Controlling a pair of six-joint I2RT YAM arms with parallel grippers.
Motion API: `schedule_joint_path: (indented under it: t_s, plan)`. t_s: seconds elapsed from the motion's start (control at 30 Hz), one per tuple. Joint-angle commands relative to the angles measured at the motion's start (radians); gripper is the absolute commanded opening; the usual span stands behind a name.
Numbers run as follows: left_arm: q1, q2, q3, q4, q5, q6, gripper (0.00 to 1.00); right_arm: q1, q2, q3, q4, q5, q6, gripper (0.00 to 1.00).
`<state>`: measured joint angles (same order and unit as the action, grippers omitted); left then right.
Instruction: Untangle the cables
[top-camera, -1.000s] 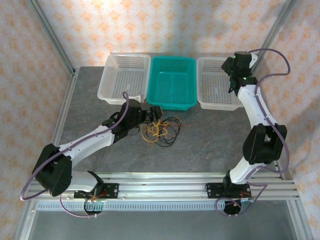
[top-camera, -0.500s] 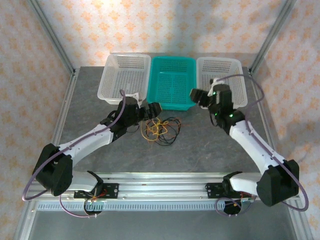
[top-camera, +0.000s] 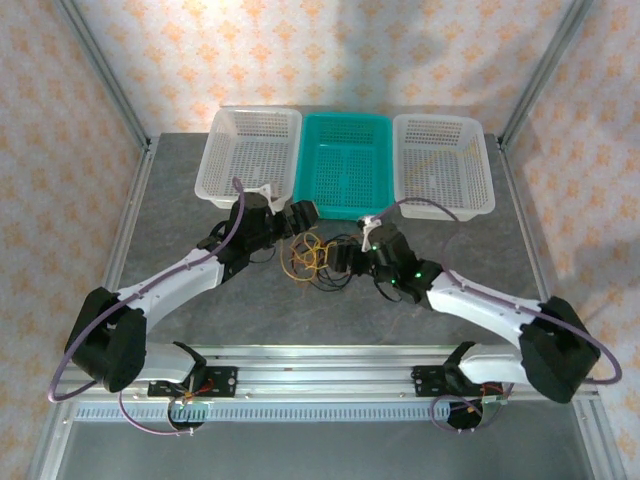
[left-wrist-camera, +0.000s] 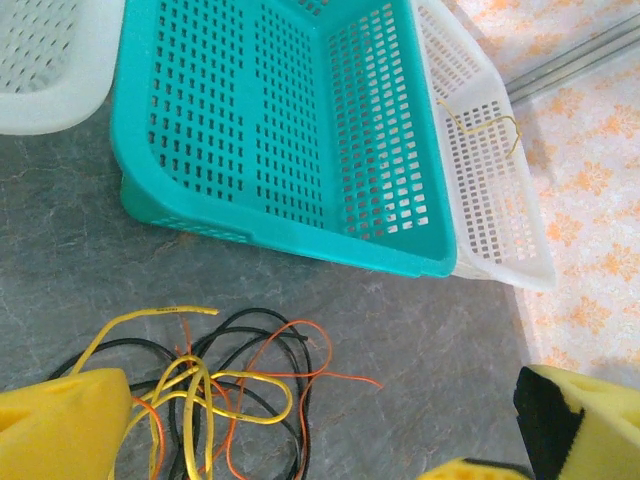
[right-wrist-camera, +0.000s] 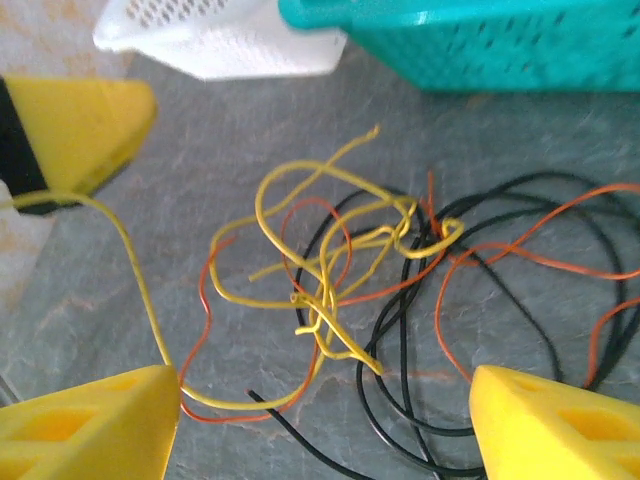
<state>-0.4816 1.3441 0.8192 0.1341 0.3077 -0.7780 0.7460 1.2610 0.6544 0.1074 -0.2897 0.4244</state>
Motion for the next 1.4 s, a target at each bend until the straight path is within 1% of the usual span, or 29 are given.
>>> schedule_joint_path:
  t_s: [0.0, 0.03, 0.17, 0.23, 0.3, 0.37, 0.4, 0.57, 0.63, 0.73, 0.87, 0.93, 1.07, 1.23, 1.3, 1.37]
  plan:
    - [0.008, -0.026, -0.014, 0.041, 0.006, -0.015, 0.99, 0.030, 0.059, -0.005, 0.127, -0.044, 0.016, 0.77]
    - [0.008, -0.026, -0.014, 0.041, 0.007, -0.015, 0.99, 0.039, 0.083, 0.004, 0.127, -0.027, 0.013, 0.77]
    - [0.009, -0.029, -0.012, 0.030, 0.000, -0.010, 1.00, 0.042, 0.166, 0.035, 0.112, 0.057, 0.033, 0.71]
    - [0.009, -0.032, -0.013, 0.025, -0.004, -0.009, 0.99, 0.043, 0.207, 0.050, 0.118, 0.080, 0.032, 0.69]
    - [0.008, -0.038, -0.018, 0.025, -0.006, -0.010, 0.99, 0.043, 0.257, 0.075, 0.084, 0.130, 0.048, 0.64]
    - [0.009, -0.043, -0.022, 0.020, -0.009, -0.010, 0.99, 0.043, 0.301, 0.096, 0.062, 0.157, 0.052, 0.61]
    - [0.010, -0.046, -0.023, 0.014, -0.011, -0.010, 0.99, 0.043, 0.311, 0.101, 0.054, 0.174, 0.060, 0.58]
    - [0.022, -0.061, -0.021, -0.019, -0.028, 0.004, 1.00, 0.043, 0.307, 0.094, 0.057, 0.228, 0.085, 0.29]
    - [0.035, -0.074, -0.016, -0.037, -0.042, 0.013, 0.99, 0.044, 0.304, 0.096, 0.043, 0.246, 0.081, 0.20]
    - [0.067, -0.098, 0.003, -0.081, -0.062, 0.040, 0.99, 0.043, 0.296, 0.094, 0.022, 0.252, 0.067, 0.11]
    - [0.124, -0.135, 0.058, -0.175, -0.107, 0.103, 0.99, 0.042, 0.282, 0.088, 0.005, 0.260, 0.054, 0.02]
    - [0.154, -0.148, 0.080, -0.209, -0.116, 0.129, 0.99, 0.042, 0.278, 0.087, -0.003, 0.270, 0.047, 0.00]
    - [0.201, -0.180, 0.111, -0.280, -0.145, 0.174, 1.00, 0.042, 0.268, 0.090, -0.014, 0.280, 0.038, 0.00]
    - [0.227, -0.233, 0.120, -0.353, -0.185, 0.231, 0.99, 0.042, 0.265, 0.090, -0.015, 0.276, 0.044, 0.00]
    - [0.227, -0.249, 0.102, -0.358, -0.175, 0.246, 0.99, 0.042, 0.261, 0.088, -0.007, 0.268, 0.048, 0.00]
    - [0.226, -0.259, 0.059, -0.347, -0.136, 0.245, 0.99, 0.042, 0.258, 0.092, -0.005, 0.264, 0.057, 0.00]
